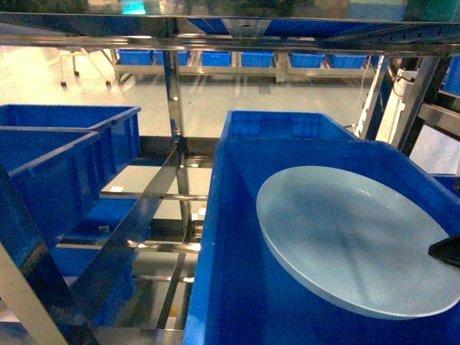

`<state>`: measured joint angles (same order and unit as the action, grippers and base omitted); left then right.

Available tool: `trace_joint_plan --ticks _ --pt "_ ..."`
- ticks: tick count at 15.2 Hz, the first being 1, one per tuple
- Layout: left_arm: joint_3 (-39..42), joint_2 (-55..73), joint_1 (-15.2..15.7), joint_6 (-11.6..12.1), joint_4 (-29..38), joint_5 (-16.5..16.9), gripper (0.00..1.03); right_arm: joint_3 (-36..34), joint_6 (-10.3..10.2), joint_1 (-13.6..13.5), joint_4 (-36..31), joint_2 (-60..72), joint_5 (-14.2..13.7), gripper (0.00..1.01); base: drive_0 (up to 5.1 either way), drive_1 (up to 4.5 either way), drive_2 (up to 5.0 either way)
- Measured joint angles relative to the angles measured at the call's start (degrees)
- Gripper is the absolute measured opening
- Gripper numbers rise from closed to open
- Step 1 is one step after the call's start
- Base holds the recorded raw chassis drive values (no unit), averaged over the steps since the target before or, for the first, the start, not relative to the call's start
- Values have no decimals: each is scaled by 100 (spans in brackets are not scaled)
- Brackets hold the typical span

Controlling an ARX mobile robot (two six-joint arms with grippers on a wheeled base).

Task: Place blue tray on left shelf second layer neatly

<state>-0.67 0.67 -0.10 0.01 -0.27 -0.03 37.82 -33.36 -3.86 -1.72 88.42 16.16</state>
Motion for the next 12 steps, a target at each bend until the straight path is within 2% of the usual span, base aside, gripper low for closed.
trace_joint_plan --ticks 2,5,8,11,12 --pt "0 0 0 2 0 0 98 118 94 -20 -96 348 -238 2 0 0 0" --pt "0 0 0 0 -2 0 98 190 212 57 -308 529 -428 2 0 0 0" --pt "0 0 0 0 0 0 98 264 286 33 -621 772 -459 2 0 0 0" --pt "0 0 0 2 0 2 98 326 297 -122 -643 787 -404 2 0 0 0" --pt "0 0 0 0 2 2 98 326 286 -144 -671 785 -302 7 0 0 0"
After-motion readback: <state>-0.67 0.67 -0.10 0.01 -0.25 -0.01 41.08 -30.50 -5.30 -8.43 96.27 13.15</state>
